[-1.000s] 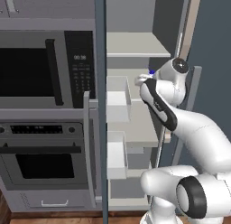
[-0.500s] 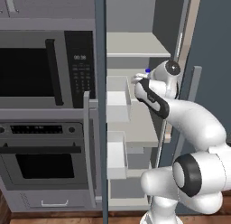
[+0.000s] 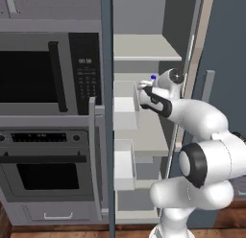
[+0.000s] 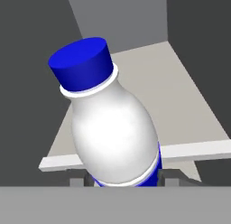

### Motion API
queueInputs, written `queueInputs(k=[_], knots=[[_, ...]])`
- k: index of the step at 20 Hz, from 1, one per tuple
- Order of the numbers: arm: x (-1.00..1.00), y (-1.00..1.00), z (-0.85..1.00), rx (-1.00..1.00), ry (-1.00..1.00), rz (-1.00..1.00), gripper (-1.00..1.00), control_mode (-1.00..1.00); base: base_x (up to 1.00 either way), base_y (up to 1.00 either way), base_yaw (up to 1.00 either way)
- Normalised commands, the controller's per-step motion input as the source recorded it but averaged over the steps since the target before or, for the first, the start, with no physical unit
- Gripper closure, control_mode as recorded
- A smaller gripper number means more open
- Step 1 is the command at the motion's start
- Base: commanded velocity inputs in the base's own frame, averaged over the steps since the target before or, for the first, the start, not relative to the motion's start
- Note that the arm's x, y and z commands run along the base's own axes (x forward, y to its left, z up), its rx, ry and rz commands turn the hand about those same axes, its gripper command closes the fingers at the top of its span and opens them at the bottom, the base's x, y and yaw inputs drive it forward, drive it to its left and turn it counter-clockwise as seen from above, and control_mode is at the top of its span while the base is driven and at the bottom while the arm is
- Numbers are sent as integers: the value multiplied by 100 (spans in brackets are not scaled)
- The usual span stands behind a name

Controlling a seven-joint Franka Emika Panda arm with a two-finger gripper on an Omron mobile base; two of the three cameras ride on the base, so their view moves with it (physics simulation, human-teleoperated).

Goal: Take the bottled waters from the counter and place them in the freezer to freeze. Close the freezer door after placing the bottles.

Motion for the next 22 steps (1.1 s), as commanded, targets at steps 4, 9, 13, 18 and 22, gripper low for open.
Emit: queueInputs(k=[4, 9, 13, 18, 22], knots=[[37, -6, -9, 0, 0, 0, 100, -100, 0, 0, 0], [33, -10, -14, 0, 0, 0, 100, -100, 0, 0, 0], [36, -11, -14, 0, 0, 0, 100, -100, 0, 0, 0], [28, -20, -25, 0, 0, 0, 100, -100, 0, 0, 0], [17, -11, -25, 0, 0, 0, 100, -100, 0, 0, 0]])
